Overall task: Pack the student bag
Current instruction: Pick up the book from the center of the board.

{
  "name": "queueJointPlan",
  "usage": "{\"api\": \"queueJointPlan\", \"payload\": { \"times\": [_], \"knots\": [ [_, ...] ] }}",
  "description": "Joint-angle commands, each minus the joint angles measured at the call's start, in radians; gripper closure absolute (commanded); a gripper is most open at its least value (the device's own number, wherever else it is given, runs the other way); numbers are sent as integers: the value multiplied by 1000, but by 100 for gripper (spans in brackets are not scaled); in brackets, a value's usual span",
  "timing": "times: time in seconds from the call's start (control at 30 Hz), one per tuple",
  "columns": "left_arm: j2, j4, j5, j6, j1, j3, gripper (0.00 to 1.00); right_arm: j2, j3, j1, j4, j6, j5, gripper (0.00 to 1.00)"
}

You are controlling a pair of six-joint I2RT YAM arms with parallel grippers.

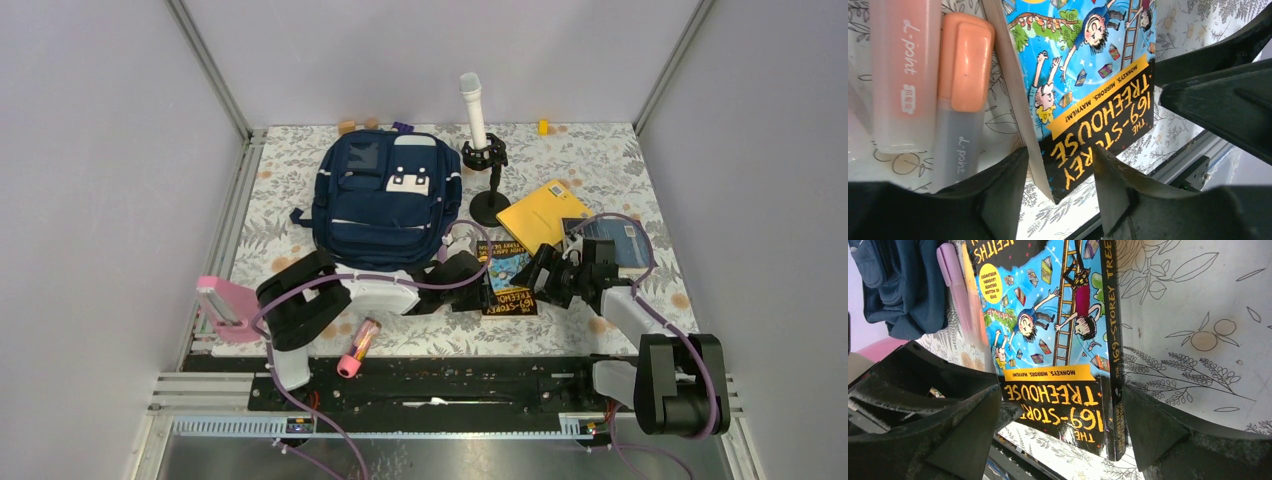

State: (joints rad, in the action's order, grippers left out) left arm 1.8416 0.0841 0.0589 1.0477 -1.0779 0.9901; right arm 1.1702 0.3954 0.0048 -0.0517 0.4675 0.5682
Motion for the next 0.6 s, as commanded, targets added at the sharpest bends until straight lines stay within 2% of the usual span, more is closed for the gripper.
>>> {"api": "queueJointPlan", "payload": {
  "times": [0.0, 0.2, 0.4, 0.57],
  "knots": [
    [12, 94, -9, -43, 12, -25, 52, -4, 32, 1, -5, 19, 159, 4],
    [15, 174, -76, -70, 22, -65, 58, -65, 26, 2, 106, 138, 292, 7],
    [4, 263, -124, -68, 30, -127, 60, -136, 35, 1, 115, 185, 298, 9],
    [17, 296, -154, -74, 30, -130, 60, -55, 23, 1, 105, 139, 288, 10]
  ]
}}
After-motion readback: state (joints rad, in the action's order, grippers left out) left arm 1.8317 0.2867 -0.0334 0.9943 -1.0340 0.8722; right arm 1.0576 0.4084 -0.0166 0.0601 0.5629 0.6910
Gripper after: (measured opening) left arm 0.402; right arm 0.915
